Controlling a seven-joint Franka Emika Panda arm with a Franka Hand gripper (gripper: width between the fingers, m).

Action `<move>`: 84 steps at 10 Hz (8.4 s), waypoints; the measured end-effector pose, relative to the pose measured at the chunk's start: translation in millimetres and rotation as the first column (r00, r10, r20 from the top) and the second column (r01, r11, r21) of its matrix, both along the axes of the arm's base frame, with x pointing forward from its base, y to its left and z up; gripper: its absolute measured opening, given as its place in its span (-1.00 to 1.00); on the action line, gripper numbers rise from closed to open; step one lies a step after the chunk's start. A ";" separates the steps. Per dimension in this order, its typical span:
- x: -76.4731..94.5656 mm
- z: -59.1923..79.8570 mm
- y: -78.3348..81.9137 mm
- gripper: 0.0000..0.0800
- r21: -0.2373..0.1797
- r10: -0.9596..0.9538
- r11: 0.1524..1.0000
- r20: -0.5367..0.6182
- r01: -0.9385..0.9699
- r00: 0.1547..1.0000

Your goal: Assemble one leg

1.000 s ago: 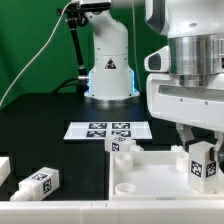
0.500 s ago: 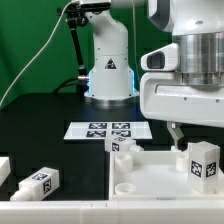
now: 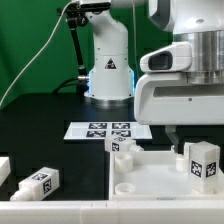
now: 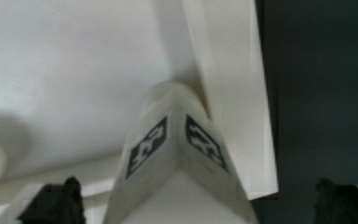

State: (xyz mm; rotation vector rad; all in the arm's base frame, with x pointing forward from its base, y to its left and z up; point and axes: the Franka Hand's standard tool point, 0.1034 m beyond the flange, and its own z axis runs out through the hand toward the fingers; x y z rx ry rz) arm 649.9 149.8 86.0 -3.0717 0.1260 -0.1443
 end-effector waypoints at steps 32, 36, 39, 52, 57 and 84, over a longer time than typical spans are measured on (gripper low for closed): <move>0.9 -3.7 -8.5 0.62 0.015 -0.234 0.972 0.003 0.234 0.972; 0.3 -5.0 -4.6 0.62 -0.037 0.122 0.992 0.023 -0.121 0.992; 3.6 -5.9 -10.2 0.39 -0.067 0.303 0.951 0.024 -0.300 0.953; 3.8 -6.6 -9.2 -0.29 0.055 -0.436 0.899 0.007 0.435 0.900; 2.2 -6.4 -8.4 -0.29 0.078 -0.814 0.571 -0.070 0.817 0.576; 3.5 -8.0 -10.7 -0.29 -0.013 -0.135 0.991 0.050 0.136 0.990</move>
Offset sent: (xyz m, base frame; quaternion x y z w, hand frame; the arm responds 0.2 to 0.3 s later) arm 0.0063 -0.0025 0.0034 -0.0121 -0.0039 -0.2095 0.9777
